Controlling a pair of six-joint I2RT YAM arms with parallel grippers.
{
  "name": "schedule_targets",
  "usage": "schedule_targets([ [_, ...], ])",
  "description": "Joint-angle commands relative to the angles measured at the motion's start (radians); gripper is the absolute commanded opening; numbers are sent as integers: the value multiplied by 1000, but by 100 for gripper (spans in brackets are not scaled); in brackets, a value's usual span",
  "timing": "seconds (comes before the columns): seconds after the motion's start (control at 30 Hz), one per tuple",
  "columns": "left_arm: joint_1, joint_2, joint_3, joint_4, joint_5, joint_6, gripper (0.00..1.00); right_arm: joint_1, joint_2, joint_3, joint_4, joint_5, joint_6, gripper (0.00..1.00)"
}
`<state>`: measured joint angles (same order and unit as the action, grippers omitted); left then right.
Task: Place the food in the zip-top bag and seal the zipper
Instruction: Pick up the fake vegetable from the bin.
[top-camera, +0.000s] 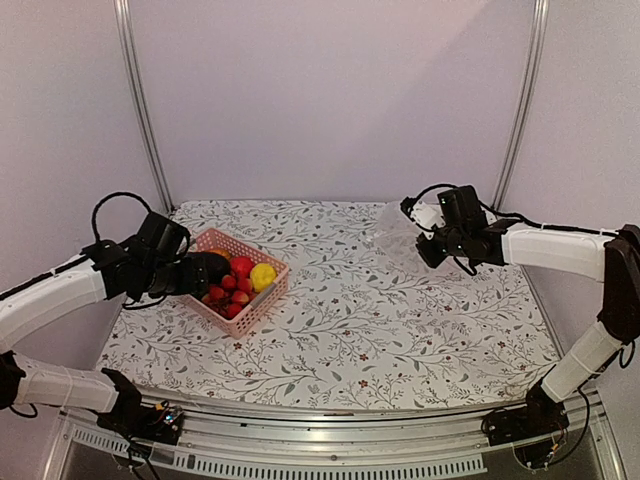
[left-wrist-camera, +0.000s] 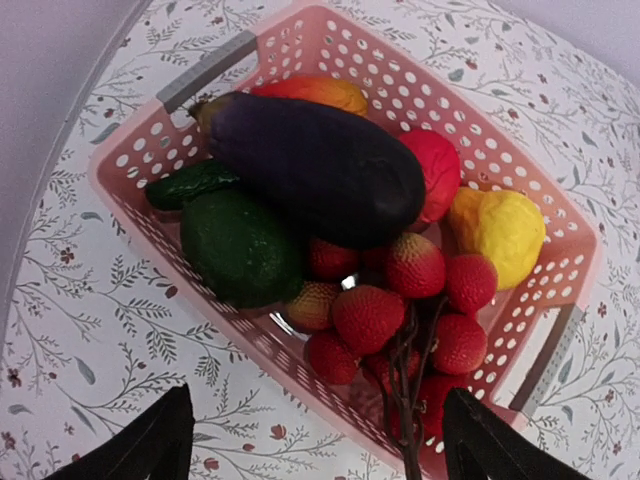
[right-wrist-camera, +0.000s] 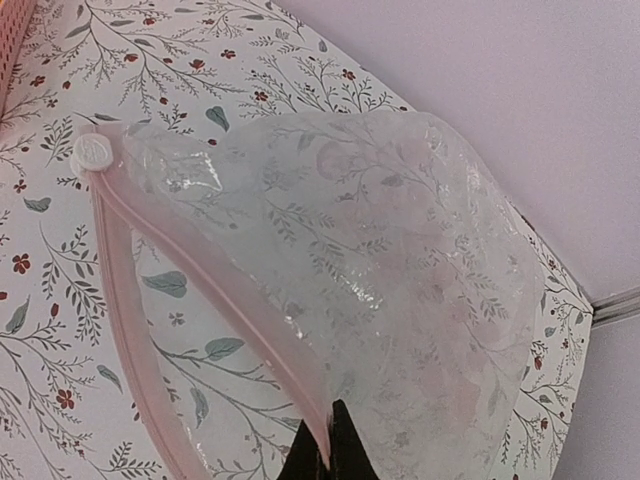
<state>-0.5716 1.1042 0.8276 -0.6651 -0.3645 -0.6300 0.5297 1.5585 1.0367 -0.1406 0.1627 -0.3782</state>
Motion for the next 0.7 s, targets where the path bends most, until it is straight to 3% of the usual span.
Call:
schedule_targets([
  [0.0,120,-55,-74,165,7,-100,87,-5,-19,-13,17,-17,6,0],
  [0.2,232,5,-138,457,125,-246,89,-5,-14,-17,16,-22,5,0],
  [0.3,256,74,-128,521,170,-277,89,-5,-14,-19,17,-26,7,0],
  [0.47,284,179,-104,590,231,-329,88,-7,-14,-20,16,-26,4,0],
  [0.67,303,286,-40,546,252,-424,87,-9,-16,-22,17,-26,1,0],
])
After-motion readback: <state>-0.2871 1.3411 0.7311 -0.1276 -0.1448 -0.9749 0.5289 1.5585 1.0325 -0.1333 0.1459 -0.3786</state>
